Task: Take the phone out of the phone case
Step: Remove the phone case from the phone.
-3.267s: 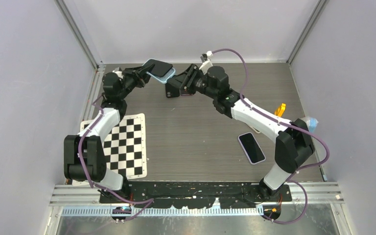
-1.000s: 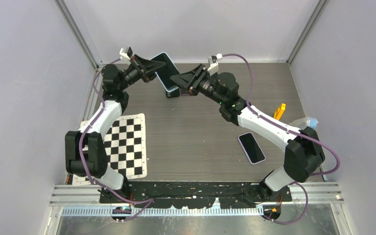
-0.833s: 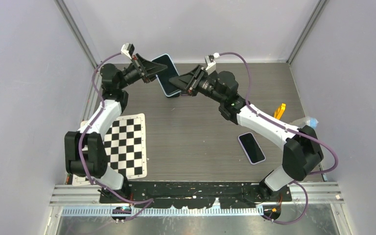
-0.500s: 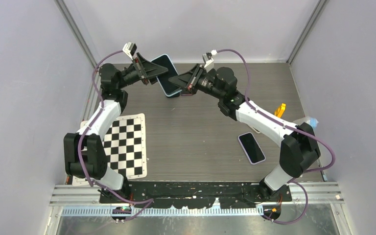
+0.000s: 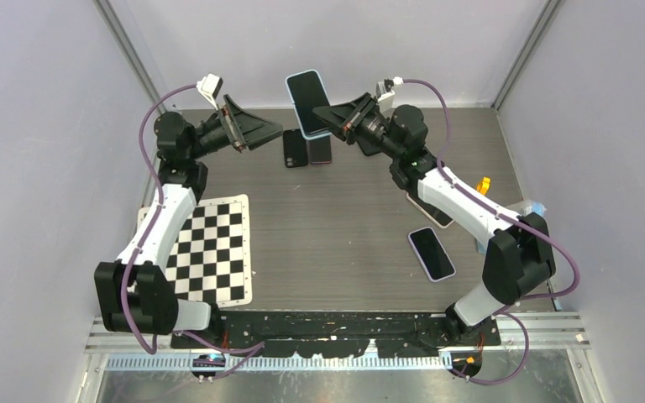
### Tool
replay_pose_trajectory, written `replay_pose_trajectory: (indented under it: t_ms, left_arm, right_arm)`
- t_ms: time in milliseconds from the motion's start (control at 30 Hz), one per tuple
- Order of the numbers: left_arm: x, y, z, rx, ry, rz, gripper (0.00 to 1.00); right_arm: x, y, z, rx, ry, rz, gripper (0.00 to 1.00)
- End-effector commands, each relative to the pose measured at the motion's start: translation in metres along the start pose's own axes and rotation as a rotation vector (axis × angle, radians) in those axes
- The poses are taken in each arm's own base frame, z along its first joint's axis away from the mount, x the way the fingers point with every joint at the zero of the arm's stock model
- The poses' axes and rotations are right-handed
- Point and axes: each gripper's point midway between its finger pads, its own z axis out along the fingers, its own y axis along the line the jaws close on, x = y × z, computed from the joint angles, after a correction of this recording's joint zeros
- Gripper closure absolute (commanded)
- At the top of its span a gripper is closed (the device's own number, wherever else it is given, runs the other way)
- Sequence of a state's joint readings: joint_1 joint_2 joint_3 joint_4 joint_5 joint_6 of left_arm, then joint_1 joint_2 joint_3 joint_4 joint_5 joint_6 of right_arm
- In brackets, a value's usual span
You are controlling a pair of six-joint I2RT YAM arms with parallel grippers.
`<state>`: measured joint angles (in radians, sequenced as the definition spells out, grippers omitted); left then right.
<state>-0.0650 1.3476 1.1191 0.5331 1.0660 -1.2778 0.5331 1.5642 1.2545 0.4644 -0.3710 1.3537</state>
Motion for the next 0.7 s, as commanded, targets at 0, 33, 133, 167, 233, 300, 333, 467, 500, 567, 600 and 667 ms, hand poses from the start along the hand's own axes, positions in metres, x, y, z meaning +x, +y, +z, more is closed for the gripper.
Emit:
replay_pose_trajectory:
  t_ms: [0,33,133,167,233,300,333,467,500,567,600,667]
  left_arm:
    - [0.006,0.008,-0.002,-0.031,-0.008,0.026,0.22]
    - [0.007,0.010,0.000,-0.036,-0.007,0.019,0.24]
    - [0.010,0.013,0.008,-0.039,0.001,0.005,0.25]
    - [0.012,0.014,0.011,-0.042,0.003,0.000,0.25]
    - [0.015,0.014,0.018,-0.039,0.013,-0.003,0.24]
    - [0.016,0.011,0.022,-0.034,0.013,0.000,0.23]
    - [0.015,0.011,0.024,-0.038,0.005,-0.003,0.22]
    - [0.010,0.009,0.029,-0.050,-0.034,0.004,0.25]
    - [0.010,0.006,0.030,-0.043,-0.036,0.012,0.27]
    - [0.010,0.003,0.033,-0.035,-0.041,0.028,0.31]
    - [0.009,0.003,0.034,-0.037,-0.044,0.027,0.36]
    - [0.009,0.005,0.035,-0.046,-0.047,0.022,0.45]
  right_arm:
    - [-0.011,0.079,-0.009,-0.242,-0.037,0.041,0.99]
    - [-0.011,0.079,-0.008,-0.244,-0.034,0.051,0.99]
    - [-0.009,0.085,-0.008,-0.268,-0.015,0.090,0.99]
    - [-0.010,0.085,-0.007,-0.270,-0.012,0.106,0.99]
    - [-0.009,0.083,-0.006,-0.269,-0.005,0.124,0.99]
    - [-0.008,0.082,-0.005,-0.267,0.000,0.139,0.99]
    - [-0.008,0.082,-0.005,-0.269,0.002,0.143,0.99]
    - [-0.005,0.087,-0.006,-0.293,0.020,0.180,0.99]
    - [-0.004,0.089,-0.006,-0.297,0.027,0.197,0.99]
    - [-0.003,0.093,-0.006,-0.304,0.037,0.211,0.99]
    - [-0.002,0.093,-0.005,-0.305,0.042,0.215,0.99]
    - [-0.002,0.094,-0.005,-0.310,0.044,0.224,0.99]
